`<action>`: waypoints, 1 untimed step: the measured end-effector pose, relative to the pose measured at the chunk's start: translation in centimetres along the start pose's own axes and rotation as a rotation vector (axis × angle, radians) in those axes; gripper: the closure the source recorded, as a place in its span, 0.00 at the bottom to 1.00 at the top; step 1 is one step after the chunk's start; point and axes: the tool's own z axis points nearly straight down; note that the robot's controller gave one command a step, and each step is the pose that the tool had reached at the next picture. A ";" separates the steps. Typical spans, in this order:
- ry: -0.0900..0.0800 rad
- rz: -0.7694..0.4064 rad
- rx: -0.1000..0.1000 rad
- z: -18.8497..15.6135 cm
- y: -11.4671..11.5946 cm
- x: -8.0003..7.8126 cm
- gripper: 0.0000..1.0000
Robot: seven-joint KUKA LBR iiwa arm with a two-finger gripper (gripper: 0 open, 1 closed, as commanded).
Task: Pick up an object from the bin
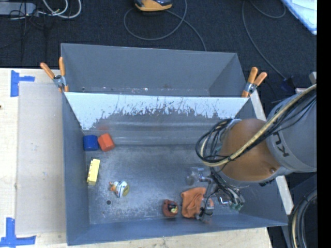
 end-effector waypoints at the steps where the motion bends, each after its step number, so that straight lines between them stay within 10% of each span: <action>1: -0.010 -0.014 0.001 1.1 2.7 -0.2 0.00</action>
Offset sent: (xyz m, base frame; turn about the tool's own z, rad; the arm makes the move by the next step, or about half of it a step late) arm 0.0060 0.0000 -0.0134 0.2255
